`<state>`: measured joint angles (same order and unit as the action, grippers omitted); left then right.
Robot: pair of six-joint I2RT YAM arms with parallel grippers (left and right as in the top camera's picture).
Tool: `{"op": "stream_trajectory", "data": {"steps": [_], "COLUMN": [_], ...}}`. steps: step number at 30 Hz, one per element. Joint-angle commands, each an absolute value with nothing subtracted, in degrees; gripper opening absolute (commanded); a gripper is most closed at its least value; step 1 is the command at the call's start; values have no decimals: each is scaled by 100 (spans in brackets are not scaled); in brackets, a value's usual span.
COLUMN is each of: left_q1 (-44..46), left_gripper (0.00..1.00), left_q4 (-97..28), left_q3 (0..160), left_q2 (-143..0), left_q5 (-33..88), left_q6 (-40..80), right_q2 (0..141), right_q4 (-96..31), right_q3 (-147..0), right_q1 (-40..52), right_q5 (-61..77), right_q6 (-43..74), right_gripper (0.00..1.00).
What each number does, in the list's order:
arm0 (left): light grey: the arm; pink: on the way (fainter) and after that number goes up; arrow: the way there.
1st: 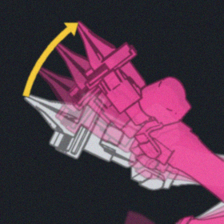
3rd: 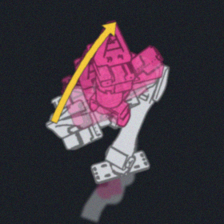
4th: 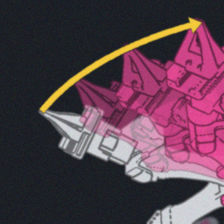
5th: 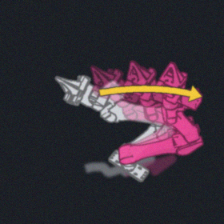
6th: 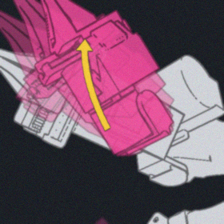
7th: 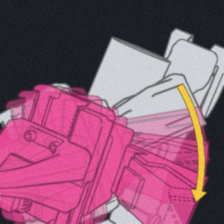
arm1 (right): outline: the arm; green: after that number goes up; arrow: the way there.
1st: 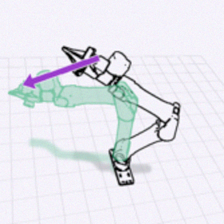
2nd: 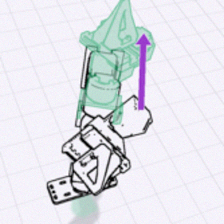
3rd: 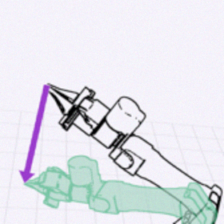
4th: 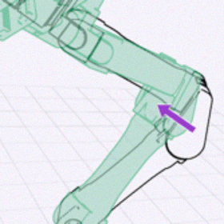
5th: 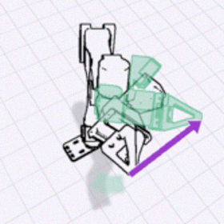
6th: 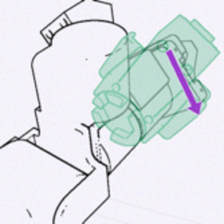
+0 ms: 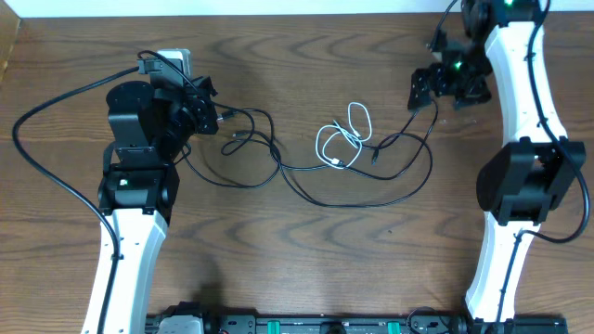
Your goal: Untangle cables
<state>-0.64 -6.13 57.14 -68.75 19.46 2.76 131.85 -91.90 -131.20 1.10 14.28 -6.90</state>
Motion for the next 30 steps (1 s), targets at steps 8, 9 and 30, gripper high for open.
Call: {"op": "stream_trajectory", "data": {"steps": [8,9,30], "left_q1": [-78,-78,-80], "left_gripper": [7,7,7], "left_q4": [-666,-661,-666], "left_q3": [5760,5758,5758], "left_q2": [-6904,-6910,-6925], "left_q5": [2058,2056,2032], "left_q6": [191,191,193], "right_q2": [13310,13310,12978], "right_q4": [-8272,-8211,-8128], "right_q3": [-11826,-11793,-14016], "right_q1": [336,355,-220], "right_q5": [2053,2053,3568], "right_q6": [-519,-519,-362], "right_gripper": [91,85,1]}}
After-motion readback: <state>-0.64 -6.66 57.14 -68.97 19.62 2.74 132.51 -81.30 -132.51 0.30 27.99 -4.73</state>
